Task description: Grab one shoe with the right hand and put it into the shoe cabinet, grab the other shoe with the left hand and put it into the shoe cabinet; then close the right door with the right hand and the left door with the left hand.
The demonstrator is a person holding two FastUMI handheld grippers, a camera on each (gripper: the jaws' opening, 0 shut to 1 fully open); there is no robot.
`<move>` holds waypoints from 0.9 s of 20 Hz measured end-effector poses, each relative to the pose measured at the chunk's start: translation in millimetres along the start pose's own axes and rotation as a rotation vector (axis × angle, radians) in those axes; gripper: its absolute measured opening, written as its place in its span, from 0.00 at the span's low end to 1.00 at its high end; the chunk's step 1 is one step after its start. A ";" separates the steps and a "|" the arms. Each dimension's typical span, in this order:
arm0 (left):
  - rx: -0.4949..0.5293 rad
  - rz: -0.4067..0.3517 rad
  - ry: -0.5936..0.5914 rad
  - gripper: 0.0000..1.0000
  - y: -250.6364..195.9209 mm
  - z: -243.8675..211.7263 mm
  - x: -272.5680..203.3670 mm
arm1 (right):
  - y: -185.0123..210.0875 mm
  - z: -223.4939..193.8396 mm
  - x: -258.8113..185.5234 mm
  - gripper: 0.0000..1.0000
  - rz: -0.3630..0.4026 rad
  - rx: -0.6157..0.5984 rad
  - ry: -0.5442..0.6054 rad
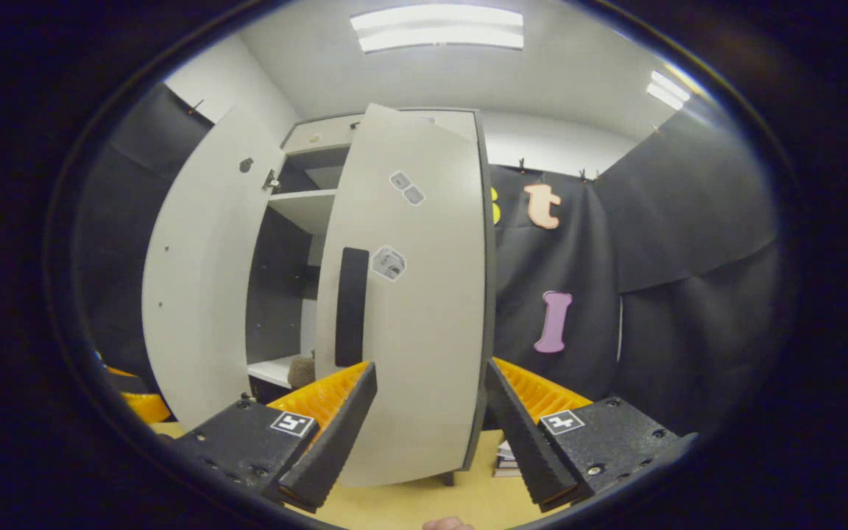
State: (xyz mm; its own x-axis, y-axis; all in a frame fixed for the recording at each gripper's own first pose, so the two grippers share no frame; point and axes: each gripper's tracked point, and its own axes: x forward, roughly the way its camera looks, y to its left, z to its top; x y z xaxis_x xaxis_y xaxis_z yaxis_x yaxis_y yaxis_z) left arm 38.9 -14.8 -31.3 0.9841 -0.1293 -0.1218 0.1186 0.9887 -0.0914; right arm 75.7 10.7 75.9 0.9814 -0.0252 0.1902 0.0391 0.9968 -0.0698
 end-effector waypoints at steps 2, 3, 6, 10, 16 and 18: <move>0.013 -0.005 -0.002 0.95 -2.7 1.1 3.6 | 3.0 -24.1 -27.2 0.96 -0.023 -0.030 0.047; 0.014 -0.008 -0.001 0.95 -5.0 0.4 5.5 | 4.1 -42.3 -40.8 0.96 -0.038 -0.043 0.095; 0.004 -0.023 -0.004 0.95 -11.0 0.3 10.8 | 15.3 -70.3 -70.6 0.97 -0.043 0.003 0.139; -0.003 -0.040 0.006 0.95 -16.5 1.5 14.1 | 23.4 -88.3 -77.8 0.97 -0.031 0.015 0.175; -0.047 0.054 -0.191 0.95 42.5 96.2 1.3 | 23.3 -96.3 -66.4 0.96 -0.016 0.091 0.204; -0.056 0.163 -0.294 0.95 99.8 136.6 -2.5 | 22.3 -98.8 -63.5 0.97 -0.011 0.110 0.217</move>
State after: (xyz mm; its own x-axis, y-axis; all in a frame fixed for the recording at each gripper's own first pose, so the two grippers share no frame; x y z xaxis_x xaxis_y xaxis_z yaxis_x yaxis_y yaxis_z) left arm 66.3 94.5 94.9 0.9865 0.0657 0.1498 -0.0430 0.9878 -0.1496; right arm 32.9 27.1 -34.5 0.9989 -0.0396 -0.0259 0.0406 0.9984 0.0405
